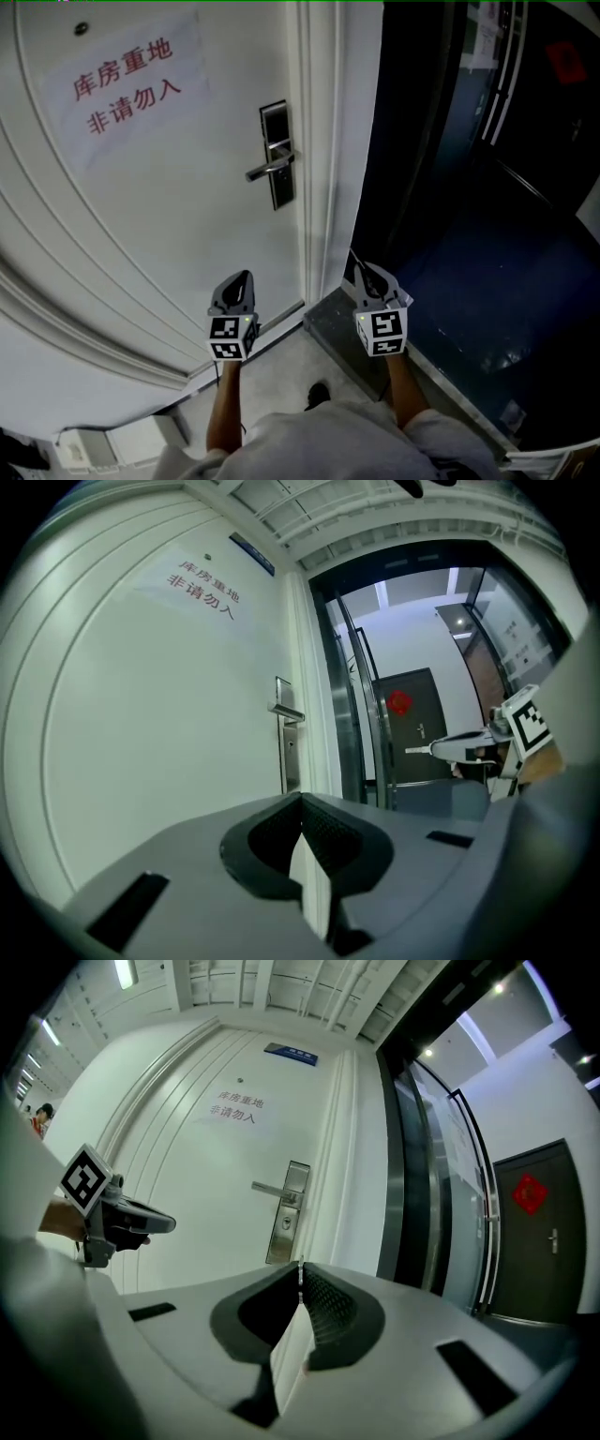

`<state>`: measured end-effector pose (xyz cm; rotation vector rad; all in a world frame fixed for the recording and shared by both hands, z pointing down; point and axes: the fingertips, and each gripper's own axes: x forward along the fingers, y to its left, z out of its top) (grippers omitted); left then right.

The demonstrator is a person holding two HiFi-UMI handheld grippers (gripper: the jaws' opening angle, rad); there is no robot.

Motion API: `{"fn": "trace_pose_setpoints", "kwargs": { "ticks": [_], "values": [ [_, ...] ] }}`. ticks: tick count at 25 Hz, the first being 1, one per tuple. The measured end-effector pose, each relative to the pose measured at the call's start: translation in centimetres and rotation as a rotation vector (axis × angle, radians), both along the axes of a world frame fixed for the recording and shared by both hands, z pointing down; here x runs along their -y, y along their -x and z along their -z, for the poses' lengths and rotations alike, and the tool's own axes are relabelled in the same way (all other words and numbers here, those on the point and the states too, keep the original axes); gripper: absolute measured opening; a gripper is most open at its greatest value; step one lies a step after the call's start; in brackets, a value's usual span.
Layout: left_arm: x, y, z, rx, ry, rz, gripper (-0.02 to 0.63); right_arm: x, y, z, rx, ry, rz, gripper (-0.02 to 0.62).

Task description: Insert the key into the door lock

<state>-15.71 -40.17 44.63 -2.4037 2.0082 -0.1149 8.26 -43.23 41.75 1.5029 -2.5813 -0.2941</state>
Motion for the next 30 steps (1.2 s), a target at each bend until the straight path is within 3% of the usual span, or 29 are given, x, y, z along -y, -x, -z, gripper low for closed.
{"fn": "trace_pose_setpoints", "kwargs": {
  "ticks": [6,11,22,30],
  "values": [
    [8.2,-0.3,0.8,0.007,-0.004,0.033,0.017,8.6,-0.1,0.4,-0.001,-0.004,0.044,0.029],
    [11.9,-0.5,0.4,0.016,0.008,0.047,0.017,13.4,0.8,-0.1,0.002,0.011,0.077,0.029],
    [14.2,2.1,0.7,0.015,0.003,0.094,0.017,16.7,3.5,-0.8,0.0,0.023,0.118,0.029],
    [15.1,3.8,0.3,0.005,0.006,0.062,0.017,17.8,3.8,0.1,0.005,0.006,0.053,0.029]
  ]
}}
